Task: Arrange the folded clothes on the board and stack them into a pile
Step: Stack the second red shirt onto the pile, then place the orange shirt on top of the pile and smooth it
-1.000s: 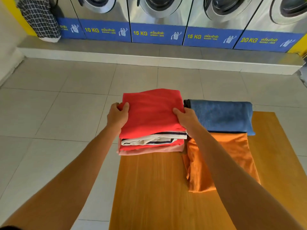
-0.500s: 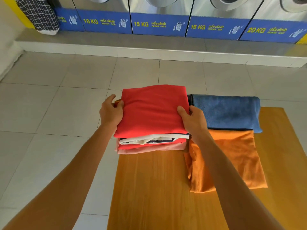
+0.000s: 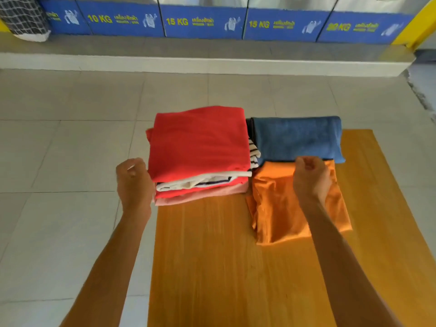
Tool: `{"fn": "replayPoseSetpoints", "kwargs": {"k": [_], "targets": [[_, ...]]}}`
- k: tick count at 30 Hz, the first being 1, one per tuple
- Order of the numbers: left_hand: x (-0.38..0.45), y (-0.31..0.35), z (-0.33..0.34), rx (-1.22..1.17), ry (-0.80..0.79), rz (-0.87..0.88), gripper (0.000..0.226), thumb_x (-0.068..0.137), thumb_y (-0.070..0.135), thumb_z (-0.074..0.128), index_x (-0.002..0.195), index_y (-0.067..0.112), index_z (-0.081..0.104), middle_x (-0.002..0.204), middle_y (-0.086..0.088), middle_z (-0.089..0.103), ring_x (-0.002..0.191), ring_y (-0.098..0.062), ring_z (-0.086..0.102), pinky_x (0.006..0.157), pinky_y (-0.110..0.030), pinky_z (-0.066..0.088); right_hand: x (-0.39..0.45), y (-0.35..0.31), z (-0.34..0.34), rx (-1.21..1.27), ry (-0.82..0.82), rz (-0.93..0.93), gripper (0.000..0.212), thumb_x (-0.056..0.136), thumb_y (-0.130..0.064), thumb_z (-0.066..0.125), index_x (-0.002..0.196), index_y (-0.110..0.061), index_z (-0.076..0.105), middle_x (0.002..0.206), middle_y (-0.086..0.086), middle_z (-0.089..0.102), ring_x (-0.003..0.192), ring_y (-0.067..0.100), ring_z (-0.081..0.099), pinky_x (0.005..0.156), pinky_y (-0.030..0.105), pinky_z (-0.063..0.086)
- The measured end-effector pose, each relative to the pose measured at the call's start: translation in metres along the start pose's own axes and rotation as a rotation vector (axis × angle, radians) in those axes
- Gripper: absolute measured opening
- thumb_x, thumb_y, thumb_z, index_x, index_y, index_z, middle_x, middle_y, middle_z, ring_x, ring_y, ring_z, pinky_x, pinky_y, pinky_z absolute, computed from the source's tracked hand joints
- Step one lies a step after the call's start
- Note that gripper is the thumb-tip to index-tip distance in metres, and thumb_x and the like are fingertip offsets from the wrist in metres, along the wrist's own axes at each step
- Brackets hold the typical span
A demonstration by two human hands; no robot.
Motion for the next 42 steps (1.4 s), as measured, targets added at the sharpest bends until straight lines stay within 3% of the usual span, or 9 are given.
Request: {"fn": "replayPoseSetpoints", "kwargs": {"k": [2,5,9,13,17,21,24,30,42], "targets": [[-0.024,-0.025,-0.004,-0.051,0.008,-0.053,0.014,0.087,0.018,0.042,0.084,0.008,0.051,0.080,-0.010,0.055,0.072,-0.021,0.053,0.053,-0.027,0.041,0.011,0.033,-0.024,-0.171,0.059,0.082,0.031,0.086,-0.029,0.061,0.114,-0.017,0.064,0.122,0.013,0.065,0.119,0.037,0.053,0.099,0.045,0.040],[-0.069,-0.058,0.013,-0.055,-0.162,-0.216,0.020,0.095,0.017,0.047,0.107,0.005,0.055,0.096,-0.009,0.061,0.086,-0.021,0.061,0.070,-0.031,0.054,0.017,0.080,-0.044,-0.407,-0.106,0.300,0.068,0.084,-0.052,0.065,0.136,-0.013,0.047,0.144,0.018,0.045,0.134,0.039,0.036,0.109,0.054,0.030],[-0.127,-0.070,0.063,0.123,-0.592,-0.316,0.022,0.100,0.035,0.048,0.111,0.019,0.059,0.109,-0.003,0.069,0.095,-0.015,0.067,0.091,-0.041,0.057,0.004,0.099,-0.047,-0.416,-0.252,0.261,0.077,0.082,-0.058,0.070,0.134,-0.006,0.048,0.135,0.022,0.055,0.124,0.042,0.051,0.100,0.052,0.045],[-0.157,-0.043,0.100,0.412,-0.938,-0.229,0.079,0.088,0.078,0.025,0.120,0.015,0.062,0.112,-0.010,0.072,0.098,-0.026,0.070,0.091,-0.047,0.056,-0.039,0.095,-0.043,-0.332,-0.341,0.230,0.070,0.080,-0.055,0.074,0.127,-0.009,0.049,0.121,0.018,0.065,0.110,0.040,0.061,0.086,0.049,0.052],[-0.156,-0.035,0.103,0.577,-0.812,-0.030,0.080,0.088,0.077,0.025,0.124,0.014,0.061,0.120,-0.011,0.066,0.105,-0.031,0.065,0.089,-0.041,0.053,-0.083,0.098,-0.050,-0.281,-0.361,0.221,0.069,0.080,-0.049,0.077,0.131,-0.010,0.050,0.126,0.015,0.065,0.113,0.039,0.061,0.087,0.046,0.051],[-0.151,-0.056,0.072,0.585,-0.753,0.212,0.044,0.100,0.051,0.038,0.074,0.021,0.058,0.076,-0.006,0.064,0.062,-0.018,0.059,0.059,-0.026,0.043,-0.111,0.108,-0.062,-0.198,-0.354,0.265,0.069,0.079,-0.048,0.079,0.133,-0.012,0.053,0.128,0.011,0.065,0.113,0.036,0.062,0.089,0.048,0.054],[-0.153,-0.074,0.042,0.552,-0.752,0.261,0.040,0.100,0.046,0.043,0.070,0.025,0.057,0.060,0.006,0.054,0.050,-0.007,0.049,0.049,-0.017,0.034,-0.126,0.118,-0.069,-0.152,-0.386,0.326,0.066,0.077,-0.048,0.080,0.130,-0.015,0.058,0.124,0.007,0.067,0.108,0.032,0.064,0.088,0.049,0.055],[-0.163,-0.115,-0.019,0.699,-0.663,0.203,0.031,0.098,0.048,0.046,0.085,0.025,0.062,0.081,0.008,0.064,0.070,-0.009,0.059,0.066,-0.017,0.043,-0.170,0.129,-0.068,-0.084,-0.578,0.315,0.038,0.074,-0.047,0.083,0.094,-0.020,0.065,0.093,0.000,0.071,0.090,0.026,0.067,0.079,0.052,0.054],[-0.181,-0.107,-0.042,0.508,-0.593,0.142,0.047,0.087,0.063,0.055,0.107,0.022,0.067,0.103,0.005,0.069,0.087,-0.012,0.061,0.066,-0.017,0.042,-0.206,0.112,-0.072,-0.072,-0.520,0.264,0.042,0.082,-0.050,0.075,0.107,-0.019,0.062,0.096,-0.001,0.068,0.087,0.021,0.066,0.065,0.038,0.051]]}}
Point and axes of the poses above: each hand's wrist, its own x-axis towards the middle knuckle, its own z-axis out of the palm, y = z × x, the point moved 4 cm from there along x, towards the middle knuckle
